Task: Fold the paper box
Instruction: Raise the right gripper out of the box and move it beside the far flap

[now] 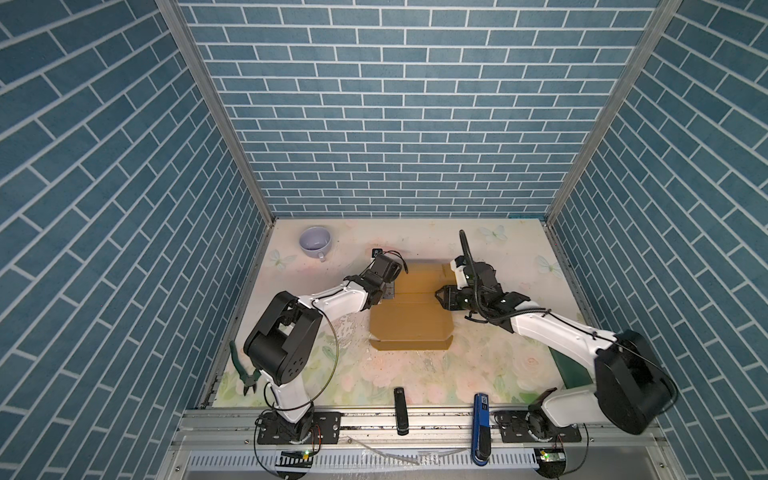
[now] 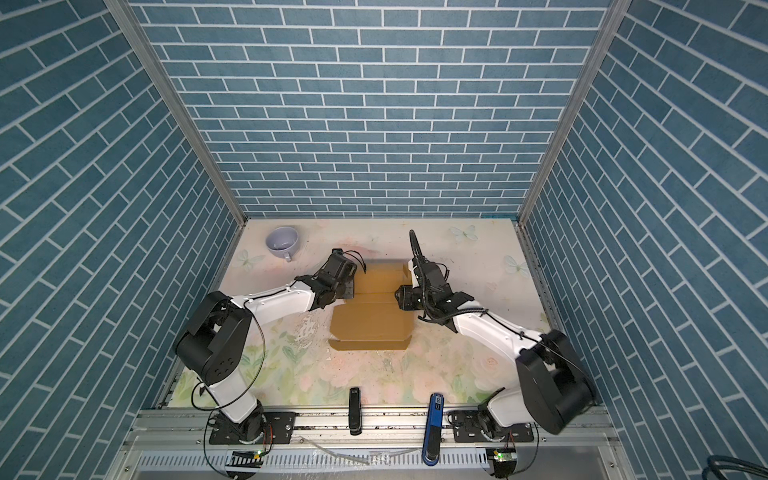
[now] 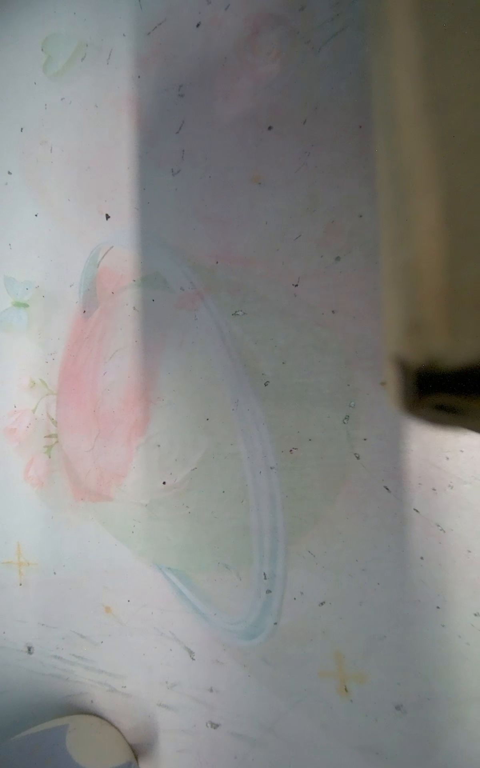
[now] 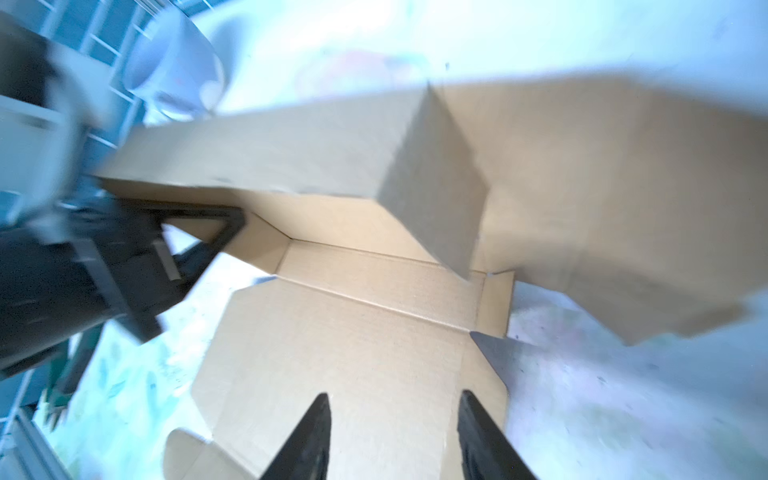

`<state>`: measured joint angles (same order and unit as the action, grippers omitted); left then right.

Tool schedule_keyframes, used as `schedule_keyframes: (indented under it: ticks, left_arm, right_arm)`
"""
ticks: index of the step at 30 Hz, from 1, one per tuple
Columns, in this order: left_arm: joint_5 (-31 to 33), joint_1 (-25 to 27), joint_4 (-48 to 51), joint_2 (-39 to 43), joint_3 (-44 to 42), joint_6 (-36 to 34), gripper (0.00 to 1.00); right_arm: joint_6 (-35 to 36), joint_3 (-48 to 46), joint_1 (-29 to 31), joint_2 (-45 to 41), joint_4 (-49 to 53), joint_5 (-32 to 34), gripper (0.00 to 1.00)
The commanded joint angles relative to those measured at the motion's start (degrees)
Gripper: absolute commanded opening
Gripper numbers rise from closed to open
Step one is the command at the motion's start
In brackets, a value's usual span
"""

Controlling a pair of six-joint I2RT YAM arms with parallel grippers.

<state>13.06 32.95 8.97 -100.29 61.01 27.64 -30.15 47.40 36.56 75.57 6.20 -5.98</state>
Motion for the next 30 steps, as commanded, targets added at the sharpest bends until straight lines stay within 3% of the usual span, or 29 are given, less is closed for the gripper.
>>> schedule_keyframes:
  ticks: [1, 6, 12, 18, 30]
  left_arm:
    - [-3.63, -1.62, 0.76, 1.58, -0.54, 0.39, 0.05]
    - [-8.56, -3.45, 0.44, 2.2, -0.64, 0.18, 0.05]
    - [-13.07, -4.5, 1.5, 1.88, 1.15, -1.53, 0.05]
    - [-15.89, -5.31, 2.49, 2.78, 2.05, -3.33, 0.05]
    - [-17.81, -6.19, 3.6, 2.54, 3.94, -4.09, 0.05]
  right_arm:
    - [3.08, -1.46, -1.07, -6.33, 10.39, 4.24, 0.51]
    - [3.89, 1.39, -6.44, -11.29, 16.12, 7.97, 0.51]
    - [6.67, 6.26, -13.22, -7.85, 16.46, 9.8, 0.51]
    - [9.45, 7.86, -22.03, -2.23, 11.84, -0.51, 0.51]
    - [17.9, 12.02, -22.51, 9.92, 6.92, -18.26, 0.5]
